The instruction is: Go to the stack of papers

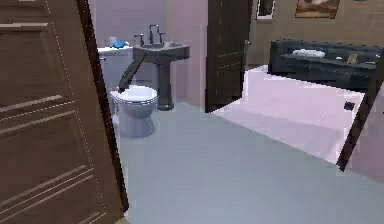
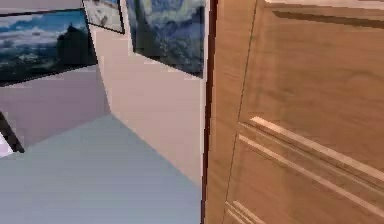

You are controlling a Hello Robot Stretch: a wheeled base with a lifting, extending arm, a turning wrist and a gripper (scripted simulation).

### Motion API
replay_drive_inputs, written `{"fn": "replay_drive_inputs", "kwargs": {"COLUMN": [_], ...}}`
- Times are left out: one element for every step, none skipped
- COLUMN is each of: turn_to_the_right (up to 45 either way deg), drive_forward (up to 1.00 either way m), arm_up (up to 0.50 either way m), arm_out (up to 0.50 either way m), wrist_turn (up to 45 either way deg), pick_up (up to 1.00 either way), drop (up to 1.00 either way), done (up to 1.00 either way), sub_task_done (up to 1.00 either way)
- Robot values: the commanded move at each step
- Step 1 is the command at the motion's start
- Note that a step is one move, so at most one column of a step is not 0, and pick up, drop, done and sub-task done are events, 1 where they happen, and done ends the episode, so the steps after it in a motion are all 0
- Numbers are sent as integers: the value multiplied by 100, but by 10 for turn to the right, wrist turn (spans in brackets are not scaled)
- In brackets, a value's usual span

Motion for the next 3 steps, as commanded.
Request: {"fn": "replay_drive_inputs", "kwargs": {"turn_to_the_right": [-450, -450, -240], "drive_forward": [0, 0, 0], "arm_up": [0, 0, 0], "arm_out": [0, 0, 0], "wrist_turn": [0, 0, 0], "pick_up": [0, 0, 0], "drop": [0, 0, 0], "done": [0, 0, 0], "sub_task_done": [0, 0, 0]}}
